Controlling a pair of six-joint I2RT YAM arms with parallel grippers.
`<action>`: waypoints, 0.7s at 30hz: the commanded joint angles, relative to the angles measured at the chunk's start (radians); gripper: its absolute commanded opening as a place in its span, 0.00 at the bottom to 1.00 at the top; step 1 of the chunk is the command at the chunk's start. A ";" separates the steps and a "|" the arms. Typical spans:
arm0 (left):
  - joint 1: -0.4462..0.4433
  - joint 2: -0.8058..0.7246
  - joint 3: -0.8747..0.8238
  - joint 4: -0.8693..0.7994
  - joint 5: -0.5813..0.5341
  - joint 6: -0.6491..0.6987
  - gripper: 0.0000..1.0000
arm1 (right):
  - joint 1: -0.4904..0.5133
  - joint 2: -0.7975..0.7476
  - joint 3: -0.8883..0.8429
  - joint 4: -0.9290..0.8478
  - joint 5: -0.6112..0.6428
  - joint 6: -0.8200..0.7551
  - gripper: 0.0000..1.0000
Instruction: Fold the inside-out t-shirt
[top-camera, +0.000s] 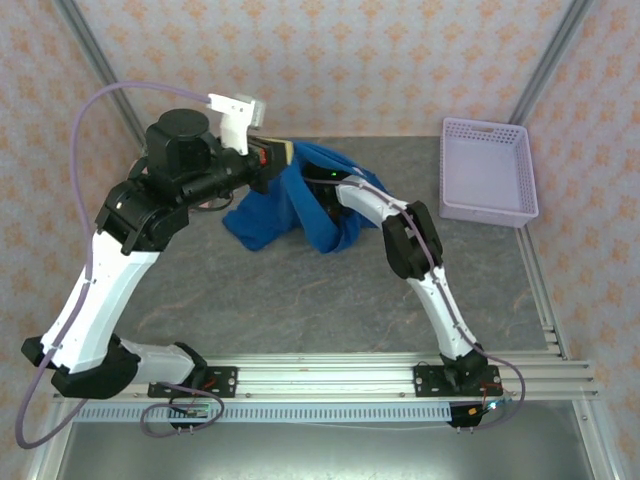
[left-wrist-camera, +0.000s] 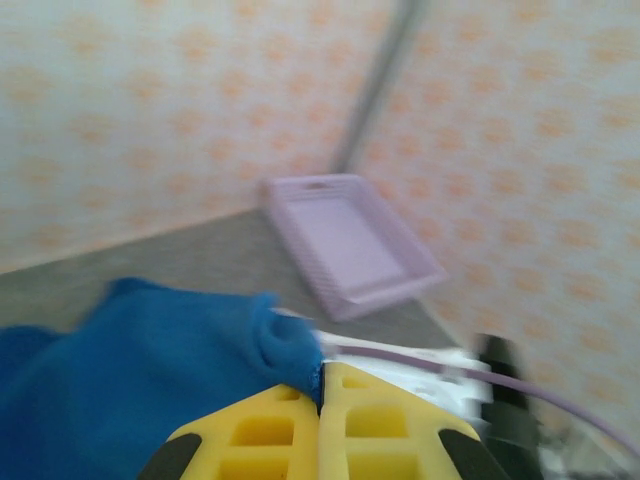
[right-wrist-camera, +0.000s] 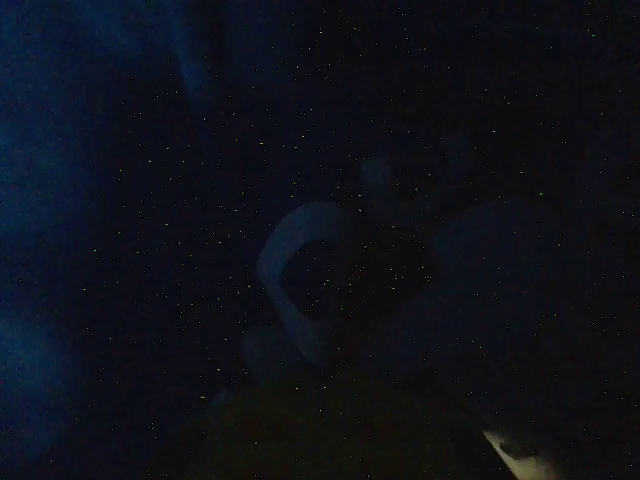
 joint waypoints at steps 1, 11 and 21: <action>0.108 0.007 -0.095 -0.024 -0.363 -0.033 0.00 | -0.015 -0.180 -0.214 -0.014 -0.088 -0.021 0.00; 0.375 0.304 -0.291 0.078 -0.308 -0.118 0.00 | -0.015 -0.806 -0.857 0.519 -0.467 0.062 0.00; 0.489 0.491 -0.429 0.199 -0.283 -0.202 0.00 | -0.050 -0.973 -0.901 0.486 -0.430 -0.007 0.00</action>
